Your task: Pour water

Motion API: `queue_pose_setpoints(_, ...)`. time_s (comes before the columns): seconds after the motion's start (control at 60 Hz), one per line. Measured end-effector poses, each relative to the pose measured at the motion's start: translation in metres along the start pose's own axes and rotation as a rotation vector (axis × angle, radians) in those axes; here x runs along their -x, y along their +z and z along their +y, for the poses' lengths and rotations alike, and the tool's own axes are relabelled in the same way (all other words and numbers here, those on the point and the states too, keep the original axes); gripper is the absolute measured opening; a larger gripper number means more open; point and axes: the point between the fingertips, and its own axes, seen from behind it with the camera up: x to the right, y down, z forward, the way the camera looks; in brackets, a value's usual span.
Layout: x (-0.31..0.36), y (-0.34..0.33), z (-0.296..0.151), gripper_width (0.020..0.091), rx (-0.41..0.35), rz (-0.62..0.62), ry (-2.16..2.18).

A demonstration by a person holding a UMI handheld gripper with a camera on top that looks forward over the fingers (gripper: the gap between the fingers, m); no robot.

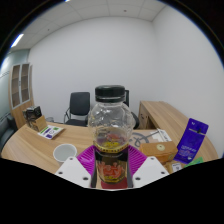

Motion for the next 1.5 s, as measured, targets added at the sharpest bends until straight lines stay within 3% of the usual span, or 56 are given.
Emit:
queue_pose_setpoints(0.217, -0.002, 0.019, 0.063, 0.0414, 0.05, -0.014, 0.047)
queue_pose_setpoints(0.317, -0.003, 0.015, 0.061, 0.0425, 0.006, -0.013, 0.03)
queue_pose_setpoints(0.467, -0.004, 0.015, 0.065, 0.0576, 0.031, -0.015, 0.064)
queue_pose_setpoints(0.5, -0.007, 0.013, 0.071, 0.0664, 0.065, -0.003, 0.075)
queue_pose_setpoints(0.55, -0.01, 0.007, 0.075, 0.0854, 0.099, 0.018, 0.084)
queue_pose_setpoints(0.567, -0.013, 0.003, 0.075, 0.0868, 0.107, 0.029, 0.087)
queue_pose_setpoints(0.833, 0.012, -0.116, 0.054, 0.0858, 0.188, 0.12, 0.048)
queue_pose_setpoints(1.15, 0.101, -0.296, 0.037, 0.0859, 0.203, 0.174, 0.043)
queue_pose_setpoints(1.5, 0.146, -0.36, 0.051, 0.0855, 0.234, 0.193, 0.023)
